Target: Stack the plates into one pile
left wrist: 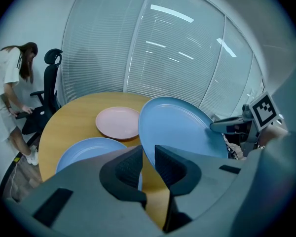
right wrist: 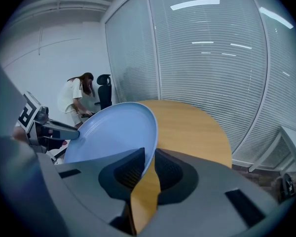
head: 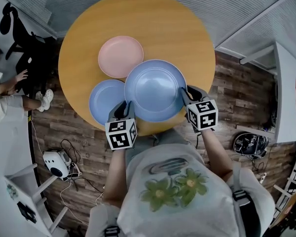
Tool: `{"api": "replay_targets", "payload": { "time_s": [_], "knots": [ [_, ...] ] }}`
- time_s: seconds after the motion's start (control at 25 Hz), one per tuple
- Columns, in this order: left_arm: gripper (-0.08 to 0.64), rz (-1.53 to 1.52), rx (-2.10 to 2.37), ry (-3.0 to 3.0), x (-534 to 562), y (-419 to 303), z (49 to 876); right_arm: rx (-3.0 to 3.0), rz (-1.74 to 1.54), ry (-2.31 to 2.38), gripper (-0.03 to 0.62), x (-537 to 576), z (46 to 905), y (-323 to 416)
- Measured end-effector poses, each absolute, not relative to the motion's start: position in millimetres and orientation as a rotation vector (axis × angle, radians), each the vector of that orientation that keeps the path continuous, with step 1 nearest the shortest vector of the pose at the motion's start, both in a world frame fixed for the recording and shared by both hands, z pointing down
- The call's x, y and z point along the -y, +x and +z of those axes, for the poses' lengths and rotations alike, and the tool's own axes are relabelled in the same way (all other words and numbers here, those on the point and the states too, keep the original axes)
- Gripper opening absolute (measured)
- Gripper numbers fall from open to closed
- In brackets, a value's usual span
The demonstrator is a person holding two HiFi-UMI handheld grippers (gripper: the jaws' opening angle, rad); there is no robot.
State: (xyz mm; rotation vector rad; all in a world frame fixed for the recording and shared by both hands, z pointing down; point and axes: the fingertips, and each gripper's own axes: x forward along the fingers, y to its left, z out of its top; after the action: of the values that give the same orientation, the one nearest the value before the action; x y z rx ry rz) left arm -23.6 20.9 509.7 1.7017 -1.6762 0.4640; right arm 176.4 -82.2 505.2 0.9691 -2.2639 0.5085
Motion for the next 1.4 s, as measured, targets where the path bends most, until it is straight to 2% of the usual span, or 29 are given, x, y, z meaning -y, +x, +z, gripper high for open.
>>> {"api": "replay_targets", "payload": {
  "time_s": [0.72, 1.4],
  "knots": [
    [0.092, 0.460, 1.789, 1.528, -67, -173, 514, 2.311, 0.493, 0.766, 0.074, 62, 518, 11],
    [0.091, 0.475, 1.801, 1.442, -106, -237, 525, 2.314, 0.489, 0.667, 0.074, 31, 529, -60]
  ]
}}
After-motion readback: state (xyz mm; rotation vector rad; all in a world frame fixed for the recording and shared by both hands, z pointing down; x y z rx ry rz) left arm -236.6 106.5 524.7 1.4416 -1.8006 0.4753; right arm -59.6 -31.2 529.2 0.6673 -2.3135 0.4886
